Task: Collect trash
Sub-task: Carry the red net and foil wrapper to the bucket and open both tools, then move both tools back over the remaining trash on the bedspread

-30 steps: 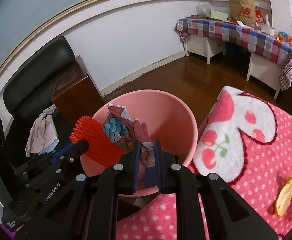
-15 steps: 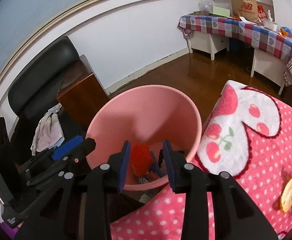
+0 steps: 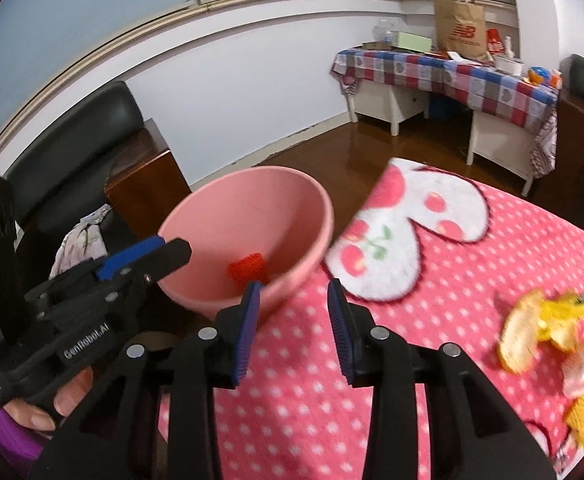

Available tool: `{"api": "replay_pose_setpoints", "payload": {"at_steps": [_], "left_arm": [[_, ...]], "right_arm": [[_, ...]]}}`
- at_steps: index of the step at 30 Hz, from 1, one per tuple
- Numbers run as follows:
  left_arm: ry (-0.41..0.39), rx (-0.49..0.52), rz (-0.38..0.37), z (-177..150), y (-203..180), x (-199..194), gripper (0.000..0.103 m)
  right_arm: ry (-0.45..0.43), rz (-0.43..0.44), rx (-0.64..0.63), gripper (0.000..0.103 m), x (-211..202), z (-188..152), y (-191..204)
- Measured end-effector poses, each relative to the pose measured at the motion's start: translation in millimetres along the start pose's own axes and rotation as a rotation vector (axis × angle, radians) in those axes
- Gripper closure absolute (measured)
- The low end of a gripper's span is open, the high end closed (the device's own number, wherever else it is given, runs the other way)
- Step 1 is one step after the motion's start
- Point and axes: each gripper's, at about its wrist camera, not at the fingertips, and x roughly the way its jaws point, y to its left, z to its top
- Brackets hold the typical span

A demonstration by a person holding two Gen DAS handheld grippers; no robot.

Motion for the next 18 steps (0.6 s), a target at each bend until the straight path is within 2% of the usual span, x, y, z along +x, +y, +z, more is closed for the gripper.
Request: {"api": "replay_pose_setpoints", "payload": {"at_steps": [9, 18], "left_arm": [[0.045, 0.073, -0.112, -11.5, -45.5, 0.5, 0.067], [0.113, 0.234, -0.343, -31.4, -119.9, -2.7, 0.067]], "right_arm": [[-0.014, -0.112, 0.050, 0.067, -46.1, -40.3, -45.2], [-0.055, -0.262, 0.187, 0.067, -107.5, -89.6, -118.9]]}}
